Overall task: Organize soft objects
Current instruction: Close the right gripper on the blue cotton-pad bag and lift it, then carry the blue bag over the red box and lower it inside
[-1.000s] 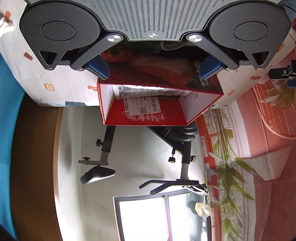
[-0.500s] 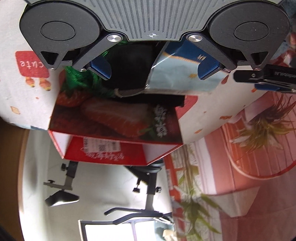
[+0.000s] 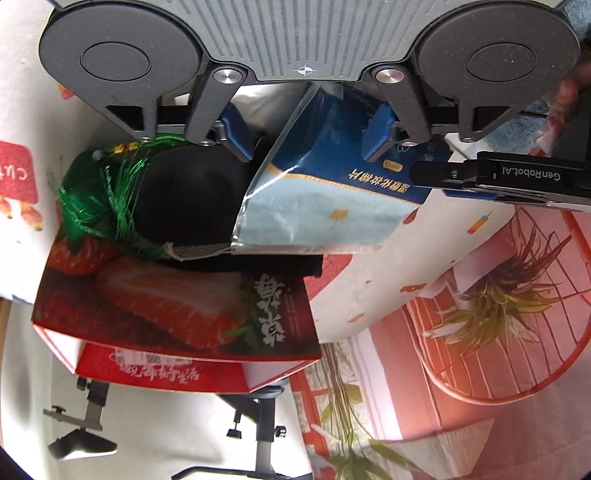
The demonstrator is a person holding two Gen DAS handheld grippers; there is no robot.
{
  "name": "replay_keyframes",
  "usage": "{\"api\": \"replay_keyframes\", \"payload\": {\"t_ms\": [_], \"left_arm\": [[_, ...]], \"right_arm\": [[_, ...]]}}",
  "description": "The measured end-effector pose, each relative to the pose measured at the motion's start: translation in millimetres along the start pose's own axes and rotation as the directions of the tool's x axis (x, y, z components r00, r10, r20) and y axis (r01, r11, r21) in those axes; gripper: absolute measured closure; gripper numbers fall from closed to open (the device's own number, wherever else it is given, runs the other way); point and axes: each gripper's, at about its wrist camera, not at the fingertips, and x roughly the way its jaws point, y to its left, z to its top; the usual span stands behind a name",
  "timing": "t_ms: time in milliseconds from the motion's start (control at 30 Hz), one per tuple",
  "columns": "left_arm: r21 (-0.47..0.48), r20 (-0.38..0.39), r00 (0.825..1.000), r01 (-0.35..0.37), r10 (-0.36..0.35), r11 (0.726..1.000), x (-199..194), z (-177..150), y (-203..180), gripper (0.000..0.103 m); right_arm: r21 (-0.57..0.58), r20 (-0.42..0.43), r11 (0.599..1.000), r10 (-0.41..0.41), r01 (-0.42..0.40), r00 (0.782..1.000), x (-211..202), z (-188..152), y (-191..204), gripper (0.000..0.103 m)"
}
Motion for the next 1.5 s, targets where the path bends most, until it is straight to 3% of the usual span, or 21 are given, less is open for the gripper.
{"api": "replay_keyframes", "payload": {"t_ms": [267,700,833,1233,1500], "left_arm": [[-0.029,-0.019,0.998,0.052,-0.052,0.998,7,-3,1,0.050],[-0.012,-0.038,0.998,0.056,-0.056,0.998,15,-3,0,0.050],[0.004,-0.017,0.998,0.059,-0.058,0.998,10,-3,-3,0.050],[0.079,0.157,0.985,0.064,-0.076,0.995,-27,13,-17,0.050],[0.107,0.254,0.958,0.105,-0.129,0.989,-48,68,-34,0.050]], "right_arm": [[0.018,-0.031,1.000,0.025,-0.025,0.999,6,-2,-3,0.053],[0.053,-0.061,0.997,0.050,-0.047,0.997,17,-5,-6,0.058],[0.033,-0.055,0.997,0.064,-0.063,0.996,17,-5,0,0.067],[-0.139,0.108,0.990,0.034,-0.019,0.994,-17,12,21,0.068],[-0.220,0.238,0.975,0.012,0.042,0.971,-46,57,24,0.068]]}}
